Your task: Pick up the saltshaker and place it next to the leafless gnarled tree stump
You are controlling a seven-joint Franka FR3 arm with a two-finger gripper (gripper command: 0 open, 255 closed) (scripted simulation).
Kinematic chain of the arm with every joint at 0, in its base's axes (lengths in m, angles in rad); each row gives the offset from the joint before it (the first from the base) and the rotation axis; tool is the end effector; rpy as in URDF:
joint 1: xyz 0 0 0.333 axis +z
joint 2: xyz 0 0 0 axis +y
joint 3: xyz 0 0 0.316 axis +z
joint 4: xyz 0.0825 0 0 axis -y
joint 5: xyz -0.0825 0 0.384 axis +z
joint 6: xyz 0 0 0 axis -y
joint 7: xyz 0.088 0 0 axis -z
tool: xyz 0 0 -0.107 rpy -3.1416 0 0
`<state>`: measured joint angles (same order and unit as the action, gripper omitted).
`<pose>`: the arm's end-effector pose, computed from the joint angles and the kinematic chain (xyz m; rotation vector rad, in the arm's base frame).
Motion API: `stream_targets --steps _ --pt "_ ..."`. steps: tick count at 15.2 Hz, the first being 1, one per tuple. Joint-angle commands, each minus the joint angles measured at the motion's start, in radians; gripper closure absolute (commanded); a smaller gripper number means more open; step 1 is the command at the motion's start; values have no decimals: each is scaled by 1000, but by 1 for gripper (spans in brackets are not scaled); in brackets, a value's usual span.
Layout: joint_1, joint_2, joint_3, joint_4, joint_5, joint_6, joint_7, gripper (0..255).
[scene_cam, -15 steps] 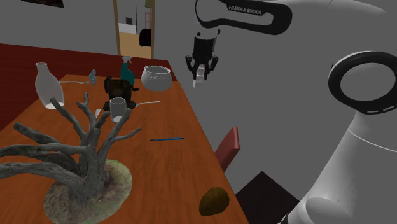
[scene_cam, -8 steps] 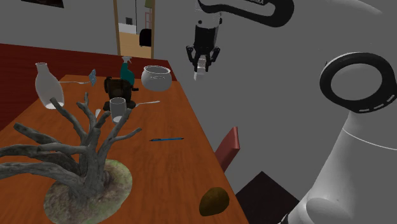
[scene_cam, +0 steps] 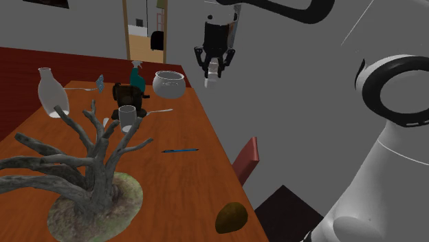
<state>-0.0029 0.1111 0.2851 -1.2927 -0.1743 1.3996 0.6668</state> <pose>0.5543 0.1267 0.6792 2.9499 -0.6226 0.0965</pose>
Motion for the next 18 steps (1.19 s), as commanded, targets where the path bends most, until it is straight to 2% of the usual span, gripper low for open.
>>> stream_targets --steps 1,9,18 --pt "23 -22 19 -25 4 -2 44 255" --pt "118 -72 103 -81 20 -20 226 255" --pt "245 -31 212 -29 6 -68 454 255"
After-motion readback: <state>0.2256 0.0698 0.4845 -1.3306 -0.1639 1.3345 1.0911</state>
